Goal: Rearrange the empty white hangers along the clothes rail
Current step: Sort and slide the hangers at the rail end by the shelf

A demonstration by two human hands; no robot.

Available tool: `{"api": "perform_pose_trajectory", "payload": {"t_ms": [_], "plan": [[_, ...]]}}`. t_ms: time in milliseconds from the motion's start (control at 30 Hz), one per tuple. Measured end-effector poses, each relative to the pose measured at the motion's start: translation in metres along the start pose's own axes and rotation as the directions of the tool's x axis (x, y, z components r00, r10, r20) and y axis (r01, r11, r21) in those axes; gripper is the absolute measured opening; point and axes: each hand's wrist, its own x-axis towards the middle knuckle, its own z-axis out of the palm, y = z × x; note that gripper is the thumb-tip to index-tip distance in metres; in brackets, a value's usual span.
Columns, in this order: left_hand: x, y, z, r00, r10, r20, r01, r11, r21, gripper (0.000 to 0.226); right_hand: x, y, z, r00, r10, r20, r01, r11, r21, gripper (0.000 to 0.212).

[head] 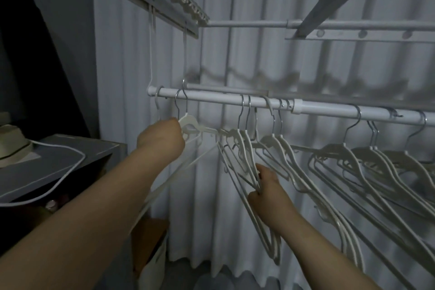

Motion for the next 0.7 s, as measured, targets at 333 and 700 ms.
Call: {"api": "perform_pose_trajectory", "payload": {"t_ms": [333, 700], "plan": [[-0.004, -0.005, 0.001, 1.000, -0.007, 0.022, 0.006, 1.000, 0.029, 0.026, -0.008, -0.010, 0.002, 0.999, 0.040, -0.029, -0.042, 0.998, -0.052, 0.054], [0.014, 0.008, 0.024, 0.997, -0.027, 0.079, 0.032, 0.997, -0.068, 0.029, -0.022, -0.023, -0.004, 0.999, 0.034, -0.021, -0.038, 0.972, -0.231, 0.060]]}}
